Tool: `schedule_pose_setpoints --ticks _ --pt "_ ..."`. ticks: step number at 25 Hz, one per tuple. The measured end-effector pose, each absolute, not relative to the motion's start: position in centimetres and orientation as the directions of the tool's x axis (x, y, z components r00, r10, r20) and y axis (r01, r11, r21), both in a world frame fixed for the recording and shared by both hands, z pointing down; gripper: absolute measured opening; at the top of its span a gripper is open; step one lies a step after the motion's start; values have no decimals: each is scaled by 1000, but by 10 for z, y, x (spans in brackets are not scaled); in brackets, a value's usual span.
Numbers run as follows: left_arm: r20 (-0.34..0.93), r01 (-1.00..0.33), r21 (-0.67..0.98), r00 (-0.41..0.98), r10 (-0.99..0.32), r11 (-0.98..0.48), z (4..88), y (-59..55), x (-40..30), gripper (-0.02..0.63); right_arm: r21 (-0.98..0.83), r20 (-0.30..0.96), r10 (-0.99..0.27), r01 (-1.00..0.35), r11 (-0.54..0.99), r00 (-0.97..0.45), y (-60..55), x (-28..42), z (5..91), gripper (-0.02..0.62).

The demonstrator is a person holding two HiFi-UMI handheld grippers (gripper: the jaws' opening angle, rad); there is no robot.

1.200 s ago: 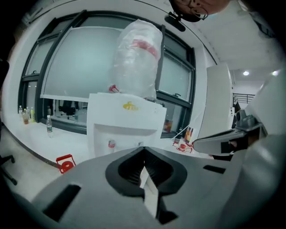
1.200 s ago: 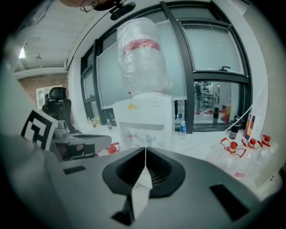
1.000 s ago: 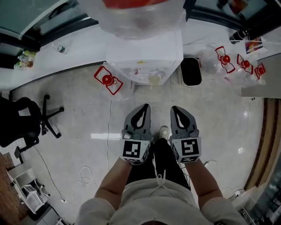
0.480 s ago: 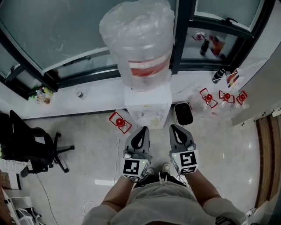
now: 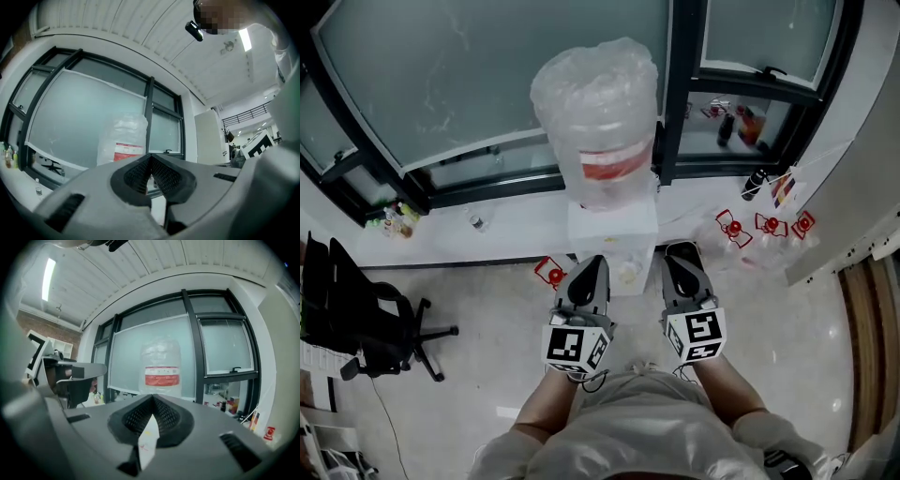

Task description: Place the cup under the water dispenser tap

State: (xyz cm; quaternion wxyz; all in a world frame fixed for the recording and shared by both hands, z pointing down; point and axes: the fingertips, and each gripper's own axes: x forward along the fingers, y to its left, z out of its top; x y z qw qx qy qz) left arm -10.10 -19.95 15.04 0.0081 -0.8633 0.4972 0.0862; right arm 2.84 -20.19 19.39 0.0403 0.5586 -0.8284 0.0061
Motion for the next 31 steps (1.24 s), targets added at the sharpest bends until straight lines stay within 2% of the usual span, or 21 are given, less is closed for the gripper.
schedule_pose_setpoints --ticks 21,31 --pt "-70 -860 48 504 -861 -508 153 -208 -90 18 3 71 -922 -924 383 -381 -206 28 193 28" --pt "-62 -866 28 498 -865 -500 156 -220 -89 20 59 67 -919 -918 391 -388 -216 24 195 28"
